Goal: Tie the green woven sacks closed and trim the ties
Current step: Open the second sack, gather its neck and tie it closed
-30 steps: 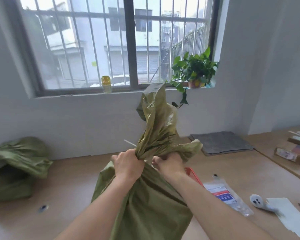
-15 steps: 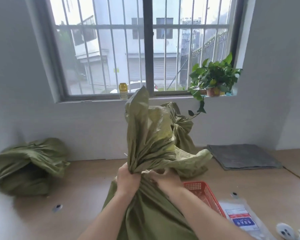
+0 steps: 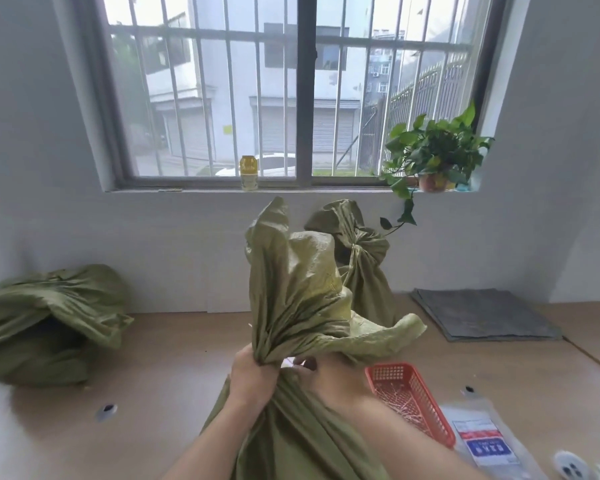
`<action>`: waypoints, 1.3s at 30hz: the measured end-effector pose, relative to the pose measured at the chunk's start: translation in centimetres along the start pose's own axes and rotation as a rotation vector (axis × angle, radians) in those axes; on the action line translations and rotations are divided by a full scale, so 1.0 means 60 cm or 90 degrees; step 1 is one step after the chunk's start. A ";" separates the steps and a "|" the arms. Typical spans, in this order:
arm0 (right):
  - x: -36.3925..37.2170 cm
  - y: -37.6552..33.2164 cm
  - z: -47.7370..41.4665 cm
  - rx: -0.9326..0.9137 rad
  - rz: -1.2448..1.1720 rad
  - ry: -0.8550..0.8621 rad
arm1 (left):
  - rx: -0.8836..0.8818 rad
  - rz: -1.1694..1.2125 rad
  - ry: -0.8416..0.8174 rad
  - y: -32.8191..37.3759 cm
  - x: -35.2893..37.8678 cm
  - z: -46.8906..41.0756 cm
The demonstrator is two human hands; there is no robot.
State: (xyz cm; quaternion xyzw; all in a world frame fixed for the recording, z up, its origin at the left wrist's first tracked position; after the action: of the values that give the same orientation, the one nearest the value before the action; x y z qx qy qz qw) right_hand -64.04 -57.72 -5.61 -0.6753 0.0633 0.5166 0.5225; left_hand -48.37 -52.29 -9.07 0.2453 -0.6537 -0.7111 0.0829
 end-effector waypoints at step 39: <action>0.056 0.028 -0.063 0.066 -0.390 -0.064 | 0.045 0.200 -0.032 -0.020 0.011 -0.018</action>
State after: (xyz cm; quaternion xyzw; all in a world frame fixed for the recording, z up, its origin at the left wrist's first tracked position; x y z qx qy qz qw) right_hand -61.14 -59.84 -9.55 -0.6092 -0.1428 0.3642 0.6898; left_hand -48.21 -53.36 -10.43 0.1249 -0.7105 -0.6719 0.1678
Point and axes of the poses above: each hand's wrist, its own z-axis away from the middle knuckle, its own x-axis out of the palm, y = z × x, the point moved 6 cm from there along -z, towards the middle knuckle, and after that the axes turned 12 degrees about -y, right-handed, at the moved point
